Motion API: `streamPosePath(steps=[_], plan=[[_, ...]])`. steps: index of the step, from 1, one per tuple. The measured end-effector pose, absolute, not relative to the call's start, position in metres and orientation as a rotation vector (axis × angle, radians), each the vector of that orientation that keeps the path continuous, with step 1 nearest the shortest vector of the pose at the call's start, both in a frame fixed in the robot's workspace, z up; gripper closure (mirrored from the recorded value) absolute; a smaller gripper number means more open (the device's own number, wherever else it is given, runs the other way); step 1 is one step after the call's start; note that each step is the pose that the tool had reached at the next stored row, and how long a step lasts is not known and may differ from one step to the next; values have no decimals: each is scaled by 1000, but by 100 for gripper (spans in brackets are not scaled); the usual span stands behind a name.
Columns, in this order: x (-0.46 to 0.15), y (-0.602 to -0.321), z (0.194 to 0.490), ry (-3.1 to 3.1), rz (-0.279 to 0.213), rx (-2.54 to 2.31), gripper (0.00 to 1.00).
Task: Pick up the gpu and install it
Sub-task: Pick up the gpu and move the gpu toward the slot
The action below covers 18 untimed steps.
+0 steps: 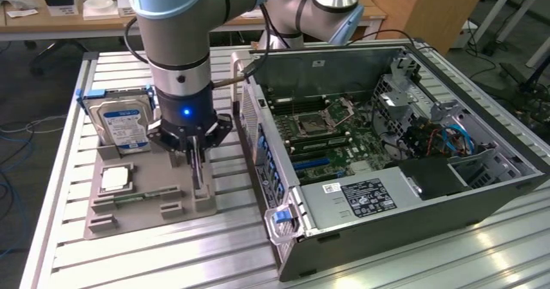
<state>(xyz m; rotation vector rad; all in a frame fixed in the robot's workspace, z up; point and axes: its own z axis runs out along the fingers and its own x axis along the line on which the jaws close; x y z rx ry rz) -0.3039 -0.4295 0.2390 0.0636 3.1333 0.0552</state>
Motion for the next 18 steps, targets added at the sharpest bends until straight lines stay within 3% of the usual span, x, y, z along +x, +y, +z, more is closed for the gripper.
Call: streamPosePath(steps=[18], plan=[[-304,-429,260,3133,56,64,72]])
